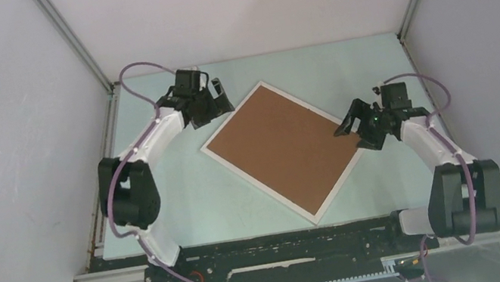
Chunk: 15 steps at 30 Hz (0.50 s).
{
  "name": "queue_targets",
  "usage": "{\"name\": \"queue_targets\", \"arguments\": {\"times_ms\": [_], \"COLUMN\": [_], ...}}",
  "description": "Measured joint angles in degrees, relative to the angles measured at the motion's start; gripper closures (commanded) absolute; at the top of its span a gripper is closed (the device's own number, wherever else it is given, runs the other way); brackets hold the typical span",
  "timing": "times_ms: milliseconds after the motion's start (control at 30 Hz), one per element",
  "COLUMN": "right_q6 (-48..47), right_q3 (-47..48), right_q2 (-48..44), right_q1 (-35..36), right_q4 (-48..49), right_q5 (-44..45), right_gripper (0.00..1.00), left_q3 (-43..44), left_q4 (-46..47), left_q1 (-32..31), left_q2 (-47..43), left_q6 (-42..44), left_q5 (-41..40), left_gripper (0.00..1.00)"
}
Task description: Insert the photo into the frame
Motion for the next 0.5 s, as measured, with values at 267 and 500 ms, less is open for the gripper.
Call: {"name": "queue_targets", "arguments": {"times_ms": [267, 500], "right_q6": [0.1, 0.0], "right_q3": [-4.6, -7.3], "right_q2": [-1.7, 0.6], "right_q1": [-5.4, -6.7], "right_q4": [3.1, 4.4], "right_q5": [-1.0, -3.3], "right_gripper": [0.11, 0.12], "left_q3": [8.7, 9.6], "left_q4": [-3.6, -5.6], "left_q1": [0.0, 0.0], "left_q2": [11.1, 13.5], "left_q6": [6.0, 7.5], "left_q5": [4.3, 4.9], "left_gripper": [0.02, 0.02]}}
